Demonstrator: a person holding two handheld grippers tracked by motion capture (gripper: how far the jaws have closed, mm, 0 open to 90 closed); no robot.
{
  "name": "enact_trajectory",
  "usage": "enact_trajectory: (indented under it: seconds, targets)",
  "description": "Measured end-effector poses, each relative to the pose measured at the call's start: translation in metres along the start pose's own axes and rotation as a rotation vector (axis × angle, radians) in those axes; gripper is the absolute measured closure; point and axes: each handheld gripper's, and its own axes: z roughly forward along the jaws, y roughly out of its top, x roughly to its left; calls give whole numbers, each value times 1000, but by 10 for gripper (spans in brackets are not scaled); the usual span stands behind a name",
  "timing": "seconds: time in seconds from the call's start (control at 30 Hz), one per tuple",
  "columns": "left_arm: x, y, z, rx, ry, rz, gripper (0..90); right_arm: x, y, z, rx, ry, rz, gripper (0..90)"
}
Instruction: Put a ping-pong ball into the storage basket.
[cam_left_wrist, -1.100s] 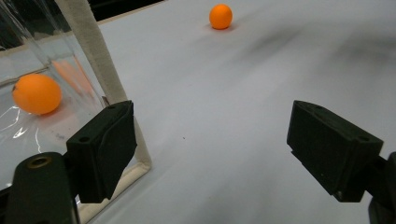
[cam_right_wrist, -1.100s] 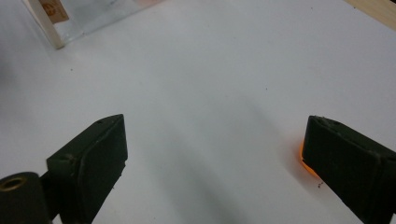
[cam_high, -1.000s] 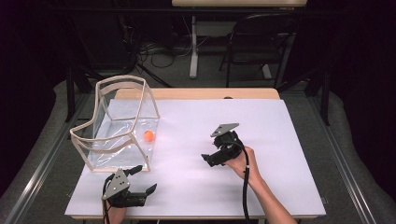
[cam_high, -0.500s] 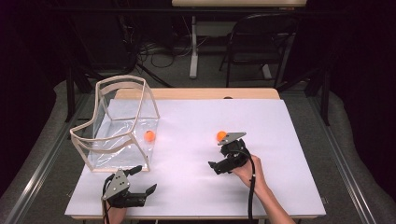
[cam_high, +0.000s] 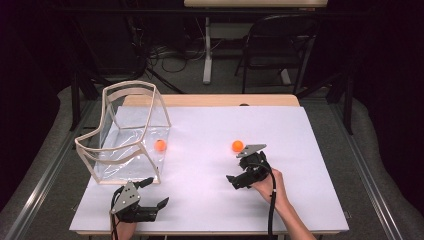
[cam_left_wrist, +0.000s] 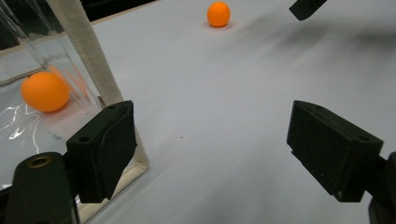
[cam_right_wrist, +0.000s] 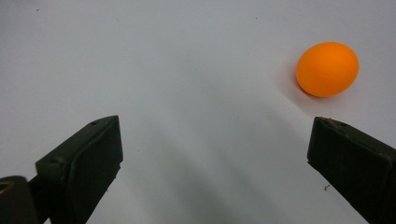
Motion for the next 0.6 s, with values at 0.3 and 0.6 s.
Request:
enact_trajectory:
  seconds: [0.3, 0.6]
  targets:
    - [-1, -1, -2, 0, 10, -1, 157, -7, 1, -1, -4, -19, 0, 22]
    - [-1, 0, 1, 9, 6, 0, 158, -21, 2, -3, -11, -45, 17, 12]
